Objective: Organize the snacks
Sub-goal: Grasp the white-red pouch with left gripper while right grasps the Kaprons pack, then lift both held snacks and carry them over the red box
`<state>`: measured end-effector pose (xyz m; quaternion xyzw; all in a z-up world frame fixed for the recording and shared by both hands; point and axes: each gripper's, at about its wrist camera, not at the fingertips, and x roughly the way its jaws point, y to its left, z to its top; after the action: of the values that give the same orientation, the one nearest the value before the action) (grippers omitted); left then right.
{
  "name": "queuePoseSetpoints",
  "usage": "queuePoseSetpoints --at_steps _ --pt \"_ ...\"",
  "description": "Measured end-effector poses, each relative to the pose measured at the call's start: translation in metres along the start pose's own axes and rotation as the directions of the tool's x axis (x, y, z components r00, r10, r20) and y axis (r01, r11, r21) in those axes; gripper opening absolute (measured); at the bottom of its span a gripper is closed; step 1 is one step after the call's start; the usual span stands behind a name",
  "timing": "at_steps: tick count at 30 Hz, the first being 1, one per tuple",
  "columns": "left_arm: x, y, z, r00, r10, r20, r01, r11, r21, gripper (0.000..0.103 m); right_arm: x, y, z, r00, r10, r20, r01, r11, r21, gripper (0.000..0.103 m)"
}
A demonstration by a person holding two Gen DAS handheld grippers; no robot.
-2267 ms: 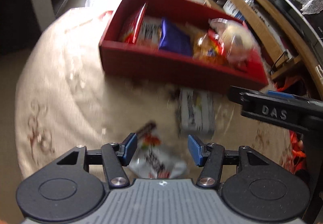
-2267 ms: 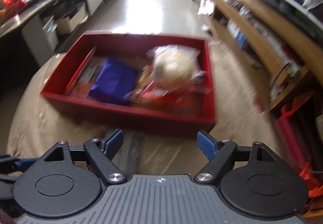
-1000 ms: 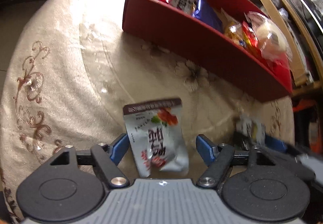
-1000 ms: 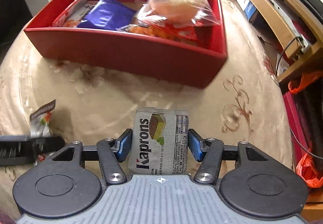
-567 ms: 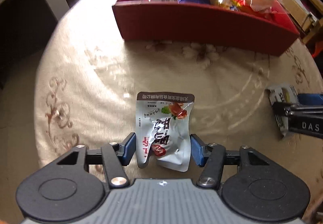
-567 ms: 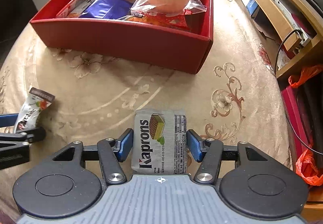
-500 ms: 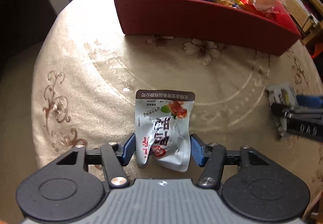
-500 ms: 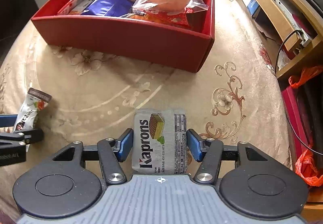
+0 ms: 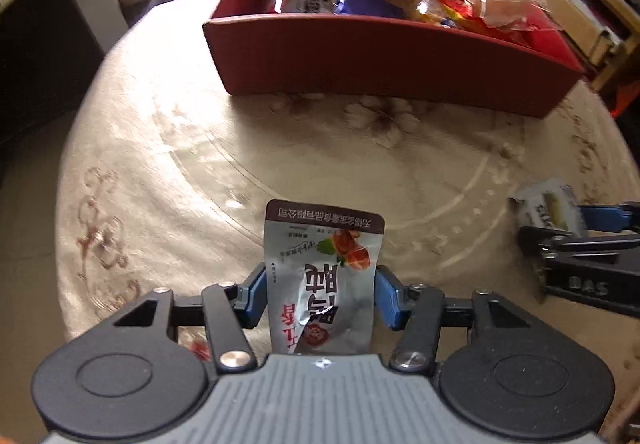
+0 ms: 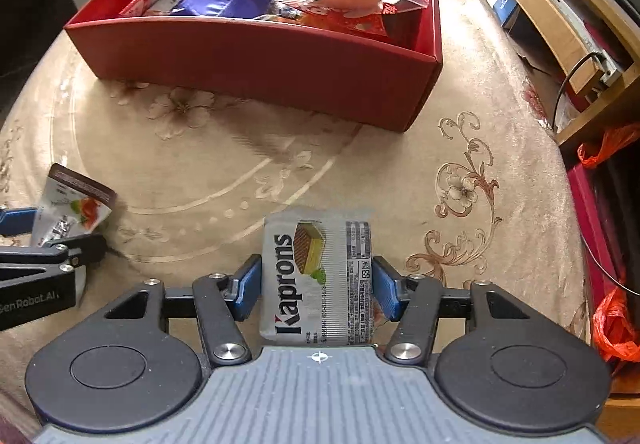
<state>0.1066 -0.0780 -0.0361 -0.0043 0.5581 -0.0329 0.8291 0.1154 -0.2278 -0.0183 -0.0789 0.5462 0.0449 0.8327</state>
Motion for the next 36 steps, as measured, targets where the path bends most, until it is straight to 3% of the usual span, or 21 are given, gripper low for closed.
queuePoseSetpoints --at_steps 11,36 --pt "-0.027 0.004 0.007 0.997 -0.045 0.066 0.044 0.999 0.019 0.048 -0.038 -0.001 -0.012 0.996 0.001 0.087 -0.006 0.998 0.059 0.064" --pt "-0.047 0.006 0.062 0.981 -0.088 0.171 0.085 0.996 0.020 0.048 -0.063 -0.005 0.033 0.974 0.027 0.225 -0.053 0.992 0.112 0.064"
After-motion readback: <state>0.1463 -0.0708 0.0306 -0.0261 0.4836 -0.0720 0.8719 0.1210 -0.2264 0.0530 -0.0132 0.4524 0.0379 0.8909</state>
